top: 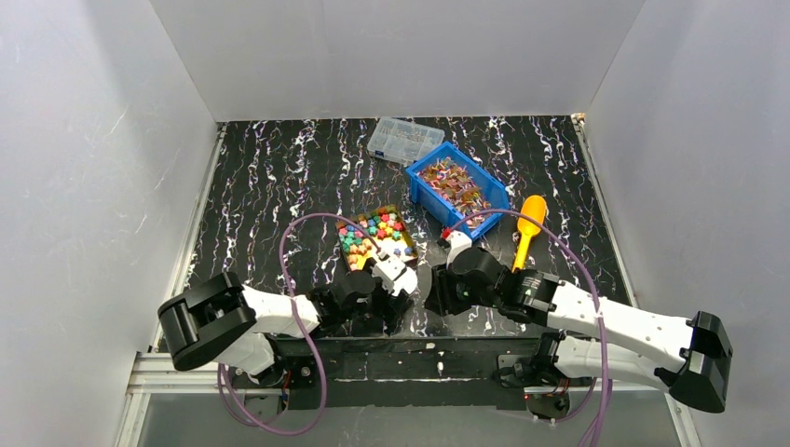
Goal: Pack the candies
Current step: Screw the bottle lid onto the packing bottle.
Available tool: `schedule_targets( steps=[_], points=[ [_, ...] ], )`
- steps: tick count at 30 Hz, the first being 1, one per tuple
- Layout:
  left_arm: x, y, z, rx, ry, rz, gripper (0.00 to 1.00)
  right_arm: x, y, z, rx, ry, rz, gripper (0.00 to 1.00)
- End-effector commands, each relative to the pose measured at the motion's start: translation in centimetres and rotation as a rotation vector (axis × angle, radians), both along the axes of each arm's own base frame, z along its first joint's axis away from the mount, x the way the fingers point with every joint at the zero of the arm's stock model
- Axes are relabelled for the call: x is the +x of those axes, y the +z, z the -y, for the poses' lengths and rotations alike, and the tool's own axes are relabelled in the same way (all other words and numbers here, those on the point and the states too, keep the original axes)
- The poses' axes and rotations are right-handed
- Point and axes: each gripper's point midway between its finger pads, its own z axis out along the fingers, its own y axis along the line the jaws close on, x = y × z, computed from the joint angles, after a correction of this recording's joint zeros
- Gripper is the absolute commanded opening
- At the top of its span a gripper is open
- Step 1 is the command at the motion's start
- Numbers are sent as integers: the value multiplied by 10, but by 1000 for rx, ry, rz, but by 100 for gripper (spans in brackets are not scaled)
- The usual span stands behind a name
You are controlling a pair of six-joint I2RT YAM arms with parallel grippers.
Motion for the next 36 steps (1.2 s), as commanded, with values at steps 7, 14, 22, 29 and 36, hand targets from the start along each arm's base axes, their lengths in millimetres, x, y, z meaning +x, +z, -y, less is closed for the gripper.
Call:
schedule_targets(
  steps=[7, 14, 22, 29, 36],
  points=[
    [-16, -9, -27, 109, 3, -88, 70, 26, 34, -6, -42, -9, 127, 49],
    [-27, -5, -32, 105, -20, -114, 98, 30, 41, -10, -46, -8, 142, 53],
    [-44, 4, -39, 96, -61, -162, 98, 38, 51, -11, -63, -9, 173, 61],
    [-62, 32, -41, 48, -77, -243, 98, 50, 60, -13, -91, -23, 204, 73],
    [-59, 82, -47, -26, 14, -246, 98, 67, 79, -12, -108, -47, 256, 90]
  ],
)
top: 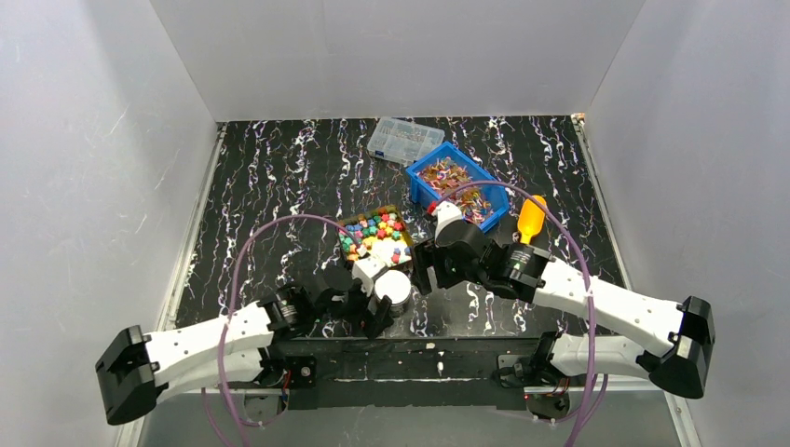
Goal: Pack the candies
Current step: Screw the bottle lid onto the packing bottle, then reset both arms
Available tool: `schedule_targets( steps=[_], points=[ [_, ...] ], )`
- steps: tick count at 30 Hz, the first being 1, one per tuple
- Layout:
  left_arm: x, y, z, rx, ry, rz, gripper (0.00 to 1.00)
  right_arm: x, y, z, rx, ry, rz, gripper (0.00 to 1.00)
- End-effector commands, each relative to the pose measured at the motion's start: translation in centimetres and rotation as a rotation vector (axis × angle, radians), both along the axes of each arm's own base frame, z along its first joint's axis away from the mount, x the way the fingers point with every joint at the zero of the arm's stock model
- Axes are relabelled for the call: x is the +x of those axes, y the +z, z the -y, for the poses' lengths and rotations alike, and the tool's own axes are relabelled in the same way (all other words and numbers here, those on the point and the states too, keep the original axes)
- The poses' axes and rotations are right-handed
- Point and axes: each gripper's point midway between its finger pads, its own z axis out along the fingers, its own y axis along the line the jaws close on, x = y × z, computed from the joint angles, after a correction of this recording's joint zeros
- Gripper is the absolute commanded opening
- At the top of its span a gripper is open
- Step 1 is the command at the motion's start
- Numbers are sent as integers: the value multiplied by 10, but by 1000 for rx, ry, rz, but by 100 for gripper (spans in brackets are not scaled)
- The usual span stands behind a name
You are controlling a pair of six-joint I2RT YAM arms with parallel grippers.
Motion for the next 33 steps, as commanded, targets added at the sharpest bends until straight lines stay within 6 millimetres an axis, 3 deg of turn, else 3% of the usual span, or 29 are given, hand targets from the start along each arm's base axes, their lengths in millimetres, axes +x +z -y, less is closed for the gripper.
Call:
schedule_targets(
  steps=[1, 3, 10, 19, 26, 30, 33],
  points=[
    [4, 38, -11, -23, 121, -25, 98, 19, 32, -1, 9, -20, 84, 93],
    [12, 54, -20, 7, 183, -12, 98, 23, 40, -1, 9, -25, 102, 98],
    [27, 117, -37, 121, 276, 19, 98, 46, 62, 8, -22, -64, 144, 98],
    [53, 176, -46, 133, 317, 55, 98, 99, 81, 39, -16, -153, 131, 98],
    [90, 205, -81, 50, 505, 66, 98, 130, 98, 71, 16, -243, 127, 99],
    [111, 211, -111, -17, 652, 43, 98, 145, 104, 105, 44, -333, 126, 98],
    [120, 205, -135, -36, 764, 29, 98, 150, 102, 132, 77, -394, 112, 99]
  ],
)
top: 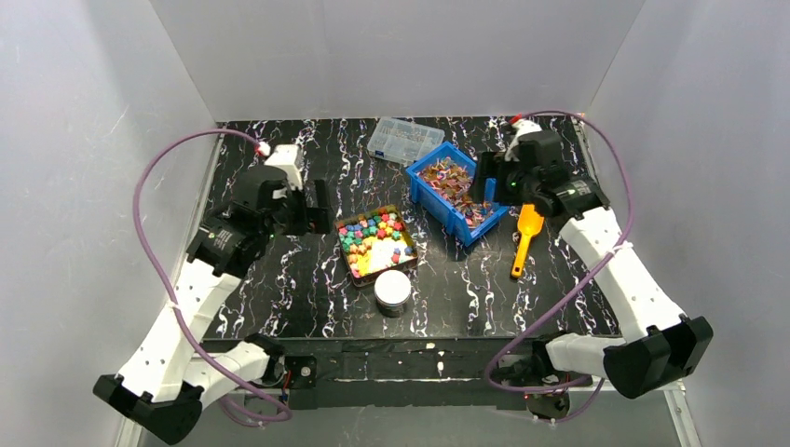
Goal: Pack the candies
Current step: Reset both arms
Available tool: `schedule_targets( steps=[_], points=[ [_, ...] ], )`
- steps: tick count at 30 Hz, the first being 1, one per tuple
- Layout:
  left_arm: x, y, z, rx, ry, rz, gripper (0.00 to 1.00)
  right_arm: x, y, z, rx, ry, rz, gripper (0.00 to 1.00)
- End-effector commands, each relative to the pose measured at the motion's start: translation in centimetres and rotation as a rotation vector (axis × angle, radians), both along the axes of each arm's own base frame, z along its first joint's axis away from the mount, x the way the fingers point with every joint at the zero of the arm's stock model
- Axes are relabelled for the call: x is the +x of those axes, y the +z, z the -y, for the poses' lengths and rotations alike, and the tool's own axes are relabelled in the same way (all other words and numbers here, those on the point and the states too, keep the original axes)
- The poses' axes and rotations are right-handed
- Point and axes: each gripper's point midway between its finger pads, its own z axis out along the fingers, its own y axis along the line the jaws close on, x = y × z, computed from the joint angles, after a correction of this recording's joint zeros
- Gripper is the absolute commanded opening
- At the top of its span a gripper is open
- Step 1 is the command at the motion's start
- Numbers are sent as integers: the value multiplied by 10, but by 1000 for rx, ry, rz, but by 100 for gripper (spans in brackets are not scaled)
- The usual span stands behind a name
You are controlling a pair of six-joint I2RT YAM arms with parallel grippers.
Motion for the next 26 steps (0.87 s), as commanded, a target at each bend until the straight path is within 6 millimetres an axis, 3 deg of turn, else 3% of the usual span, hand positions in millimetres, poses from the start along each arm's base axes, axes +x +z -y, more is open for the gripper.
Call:
schedule_targets(
  steps=[1, 5, 9, 16, 20, 26],
  points=[
    [4, 4, -30, -63, 140, 12, 98, 1, 20, 30, 76, -34, 48, 98],
    [-4, -4, -49, -48, 222, 34, 98, -10, 13, 46, 94, -53, 47, 98],
    [-17, -13, -59, -24, 225, 52, 98, -25, 8, 46, 117, -28, 73, 99],
    [-45, -29, -54, -57, 118, 83, 99, -48, 18, 48, 151, -5, 172, 100],
    [-54, -34, -50, -90, 79, 105, 99, -57, 12, 49, 158, 2, 188, 100],
    [-56, -32, -49, -114, 68, 145, 99, -65, 20, 49, 166, 20, 216, 100]
  ],
)
